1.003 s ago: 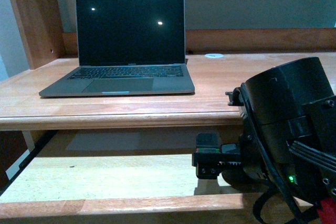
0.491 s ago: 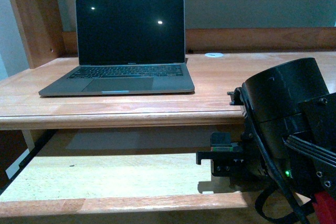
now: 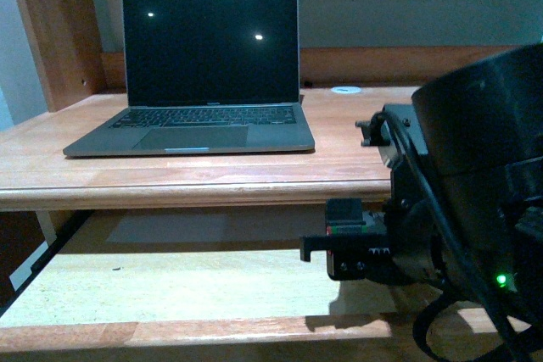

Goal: Place mouse

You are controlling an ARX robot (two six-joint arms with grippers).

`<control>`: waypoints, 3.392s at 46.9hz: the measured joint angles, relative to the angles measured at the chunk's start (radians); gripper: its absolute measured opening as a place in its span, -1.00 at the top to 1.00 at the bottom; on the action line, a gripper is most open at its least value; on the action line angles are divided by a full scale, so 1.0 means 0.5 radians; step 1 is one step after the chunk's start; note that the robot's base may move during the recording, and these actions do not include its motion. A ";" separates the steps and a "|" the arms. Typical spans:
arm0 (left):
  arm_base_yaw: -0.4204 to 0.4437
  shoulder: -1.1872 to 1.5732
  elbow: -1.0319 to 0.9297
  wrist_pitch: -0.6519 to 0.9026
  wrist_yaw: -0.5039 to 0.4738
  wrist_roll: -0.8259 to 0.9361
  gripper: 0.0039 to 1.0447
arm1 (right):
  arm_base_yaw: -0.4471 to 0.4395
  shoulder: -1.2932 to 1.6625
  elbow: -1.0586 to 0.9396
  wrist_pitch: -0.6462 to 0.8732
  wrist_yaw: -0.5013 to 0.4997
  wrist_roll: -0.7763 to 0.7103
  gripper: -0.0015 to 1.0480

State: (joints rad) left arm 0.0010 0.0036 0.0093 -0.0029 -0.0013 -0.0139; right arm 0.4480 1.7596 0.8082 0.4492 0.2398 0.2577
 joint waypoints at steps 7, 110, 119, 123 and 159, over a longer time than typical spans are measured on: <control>0.000 0.000 0.000 0.000 0.000 0.000 -0.88 | 0.024 -0.145 -0.089 -0.002 -0.043 -0.026 -0.20; 0.000 0.000 0.000 -0.001 0.002 0.014 -0.88 | -0.114 -0.589 -0.526 0.191 -0.048 -0.027 -0.20; 0.000 0.000 0.000 0.000 0.000 0.014 -0.88 | -0.141 -0.247 -0.269 0.191 -0.064 -0.021 -0.20; 0.000 0.000 0.000 0.001 0.001 0.014 -0.88 | -0.189 -0.076 -0.098 0.160 -0.070 -0.005 -0.20; 0.000 0.000 0.000 0.000 0.000 0.014 -0.88 | -0.334 0.513 0.507 -0.052 -0.037 0.053 -0.20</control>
State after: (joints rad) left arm 0.0010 0.0036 0.0093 -0.0029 -0.0013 -0.0071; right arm 0.2810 2.0159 1.0615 0.4232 0.2211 0.2840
